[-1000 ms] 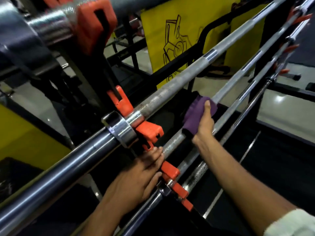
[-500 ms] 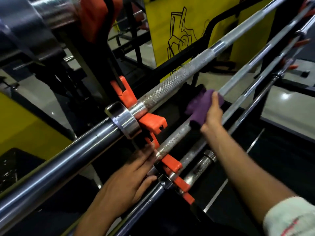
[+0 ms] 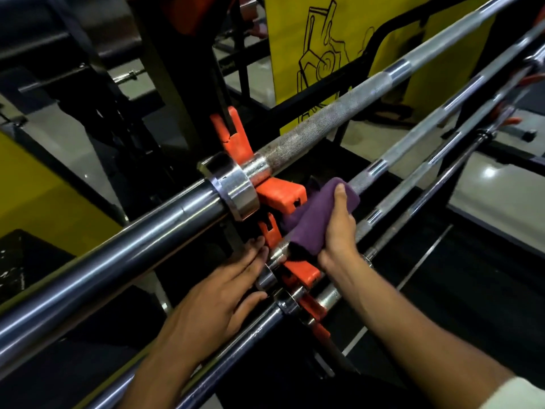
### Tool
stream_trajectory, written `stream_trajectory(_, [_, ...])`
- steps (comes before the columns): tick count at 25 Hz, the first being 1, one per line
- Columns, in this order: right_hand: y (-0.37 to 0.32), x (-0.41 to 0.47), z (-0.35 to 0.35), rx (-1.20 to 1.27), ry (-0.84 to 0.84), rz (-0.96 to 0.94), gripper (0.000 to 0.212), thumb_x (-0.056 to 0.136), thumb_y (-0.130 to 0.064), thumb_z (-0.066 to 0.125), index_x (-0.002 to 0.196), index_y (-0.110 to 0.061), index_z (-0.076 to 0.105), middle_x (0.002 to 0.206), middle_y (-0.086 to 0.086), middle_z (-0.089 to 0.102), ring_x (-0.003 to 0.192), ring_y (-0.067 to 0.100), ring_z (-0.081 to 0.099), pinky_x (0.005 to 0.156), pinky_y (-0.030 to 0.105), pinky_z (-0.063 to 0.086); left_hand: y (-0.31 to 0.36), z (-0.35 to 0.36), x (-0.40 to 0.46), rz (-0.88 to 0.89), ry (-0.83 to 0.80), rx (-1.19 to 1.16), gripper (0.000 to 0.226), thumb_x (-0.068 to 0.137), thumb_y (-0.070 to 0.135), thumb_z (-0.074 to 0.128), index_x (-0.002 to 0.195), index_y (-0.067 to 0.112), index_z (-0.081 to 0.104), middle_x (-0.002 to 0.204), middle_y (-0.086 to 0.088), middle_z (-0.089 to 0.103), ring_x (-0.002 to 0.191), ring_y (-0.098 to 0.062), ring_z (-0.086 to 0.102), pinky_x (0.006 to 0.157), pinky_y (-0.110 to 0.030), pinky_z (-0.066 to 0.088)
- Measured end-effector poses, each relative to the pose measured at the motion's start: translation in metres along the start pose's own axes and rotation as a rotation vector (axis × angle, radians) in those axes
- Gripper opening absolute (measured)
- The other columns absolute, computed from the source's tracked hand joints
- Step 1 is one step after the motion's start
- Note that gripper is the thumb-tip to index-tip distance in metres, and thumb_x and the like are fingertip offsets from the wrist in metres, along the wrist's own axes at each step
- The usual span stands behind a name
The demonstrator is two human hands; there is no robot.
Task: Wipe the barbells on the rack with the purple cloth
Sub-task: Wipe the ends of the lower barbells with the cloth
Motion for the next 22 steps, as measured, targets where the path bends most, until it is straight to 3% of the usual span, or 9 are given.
stream_trajectory(3, [-0.044, 0.044, -0.007, 0.041, 0.083, -0.112, 0.044, 0.089, -0.053, 0.069, 0.101, -0.010, 0.065, 0.085, 0.006, 0.072, 0.068, 0.015, 0.072, 0.059, 0.028, 0.057, 0.002, -0.002, 0.001, 0.024, 0.020, 0.005, 0.064, 0.101, 0.047, 0.049, 0.157, 0.023, 0.028, 0.164, 0.011, 0.024, 0.145, -0.006, 0.035, 0.111, -0.032, 0.042])
stream_trajectory(8, [-0.107, 0.109, -0.031, -0.002, 0.119, -0.218, 0.095, 0.051, -0.072, 0.082, 0.117, -0.006, 0.065, 0.099, 0.009, 0.077, 0.088, 0.027, 0.075, 0.070, 0.037, 0.060, -0.001, -0.003, -0.001, 0.021, 0.032, 0.003, 0.062, 0.100, 0.044, 0.051, 0.156, 0.022, 0.032, 0.164, 0.012, 0.024, 0.146, -0.003, 0.032, 0.114, -0.030, 0.039])
stream_trajectory(10, [-0.111, 0.088, -0.019, 0.029, 0.059, -0.230, 0.079, 0.075, -0.064, 0.074, 0.123, -0.002, 0.063, 0.088, 0.006, 0.076, 0.075, 0.022, 0.075, 0.062, 0.033, 0.059, -0.003, -0.003, -0.001, 0.000, 0.031, -0.025, 0.063, 0.100, 0.043, 0.052, 0.156, 0.024, 0.032, 0.163, 0.013, 0.025, 0.145, -0.002, 0.032, 0.113, -0.031, 0.040])
stream_trajectory(12, [-0.087, 0.062, -0.011, 0.067, 0.031, -0.206, 0.054, 0.094, -0.051, 0.063, 0.113, -0.001, 0.064, 0.077, 0.004, 0.074, 0.064, 0.019, 0.072, 0.056, 0.031, 0.058, -0.005, -0.002, -0.001, -0.024, 0.013, -0.047, 0.064, 0.098, 0.045, 0.053, 0.156, 0.027, 0.031, 0.163, 0.017, 0.024, 0.145, 0.000, 0.031, 0.113, -0.033, 0.041])
stream_trajectory(14, [-0.046, 0.032, -0.008, -0.048, -0.007, -0.187, 0.051, 0.096, -0.050, 0.061, 0.113, -0.001, 0.064, 0.084, 0.009, 0.074, 0.072, 0.024, 0.071, 0.064, 0.037, 0.062, -0.004, -0.004, 0.001, -0.035, 0.012, -0.065, 0.065, 0.099, 0.048, 0.050, 0.157, 0.029, 0.029, 0.163, 0.018, 0.023, 0.146, 0.000, 0.030, 0.114, -0.033, 0.040])
stream_trajectory(18, [-0.020, -0.030, -0.017, -0.507, -0.179, -0.224, 0.037, 0.099, -0.048, 0.056, 0.118, -0.017, 0.062, 0.097, -0.002, 0.071, 0.079, 0.004, 0.071, 0.064, 0.019, 0.056, -0.007, -0.022, -0.013, -0.095, 0.074, -0.150, 0.064, 0.099, 0.045, 0.056, 0.156, 0.029, 0.031, 0.161, 0.019, 0.025, 0.145, 0.005, 0.026, 0.115, -0.010, 0.023])
stream_trajectory(20, [-0.038, -0.044, -0.028, -0.775, -0.228, -0.289, 0.040, 0.093, -0.054, 0.062, 0.107, -0.017, 0.068, 0.091, -0.004, 0.073, 0.083, 0.009, 0.073, 0.069, 0.024, 0.056, -0.007, -0.026, -0.035, -0.074, 0.030, -0.120, 0.063, 0.099, 0.047, 0.053, 0.156, 0.033, 0.029, 0.161, 0.025, 0.022, 0.145, 0.007, 0.024, 0.115, -0.009, 0.022])
stream_trajectory(22, [-0.066, -0.062, -0.041, -0.973, -0.202, -0.395, 0.033, 0.088, -0.049, 0.070, 0.089, -0.016, 0.068, 0.076, -0.008, 0.072, 0.076, 0.017, 0.067, 0.065, 0.028, 0.052, -0.010, -0.028, -0.063, -0.035, -0.029, -0.096, 0.063, 0.099, 0.048, 0.050, 0.156, 0.032, 0.027, 0.162, 0.024, 0.020, 0.146, 0.004, 0.024, 0.117, -0.012, 0.022])
Point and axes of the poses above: each hand's wrist, its own x-axis towards the middle knuckle, its own z-axis out of the palm, y = z × x, the point moved 7 cm from there along x, towards the middle knuckle
